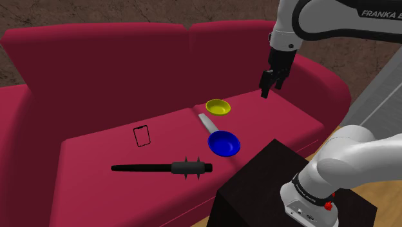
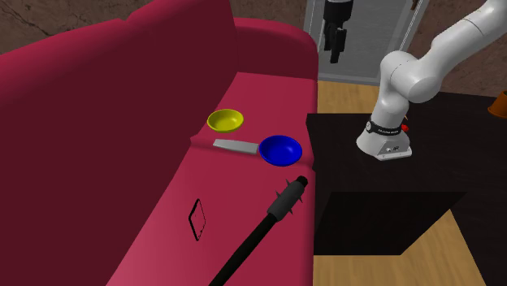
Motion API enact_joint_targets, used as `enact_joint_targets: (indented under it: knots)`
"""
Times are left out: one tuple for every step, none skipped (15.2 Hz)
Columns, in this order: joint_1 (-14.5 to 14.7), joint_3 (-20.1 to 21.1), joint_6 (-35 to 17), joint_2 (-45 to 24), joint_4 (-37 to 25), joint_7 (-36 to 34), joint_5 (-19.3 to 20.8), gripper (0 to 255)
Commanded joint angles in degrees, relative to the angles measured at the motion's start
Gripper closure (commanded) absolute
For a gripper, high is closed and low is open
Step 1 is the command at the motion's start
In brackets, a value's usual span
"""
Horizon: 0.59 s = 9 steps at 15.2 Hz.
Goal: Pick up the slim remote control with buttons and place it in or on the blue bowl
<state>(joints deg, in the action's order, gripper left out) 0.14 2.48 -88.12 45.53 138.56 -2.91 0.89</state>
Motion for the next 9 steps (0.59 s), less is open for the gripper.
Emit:
enact_joint_targets:
  knots:
    - [0.00, 0.00, 0.00, 0.00, 0.00, 0.00, 0.00, 0]
    - [-0.13, -0.01, -2.15, -1.14, 0.90, -0.22, -0.02, 0]
    - [-0.27, -0.02, -4.31, -2.36, 1.71, -0.43, -0.03, 0]
    - [-0.41, -0.02, -6.48, -3.67, 2.45, -0.64, -0.04, 0]
    - [-0.55, -0.03, -8.65, -5.07, 3.10, -0.86, -0.04, 0]
    - [-0.68, -0.05, -10.82, -6.56, 3.66, -1.08, -0.03, 0]
    - [-0.82, -0.06, -12.98, -8.12, 4.14, -1.29, -0.03, 0]
    - [-0.97, -0.06, -15.14, -9.77, 4.54, -1.50, -0.02, 0]
    - [-1.12, -0.07, -17.29, -11.49, 4.84, -1.71, 0.00, 0]
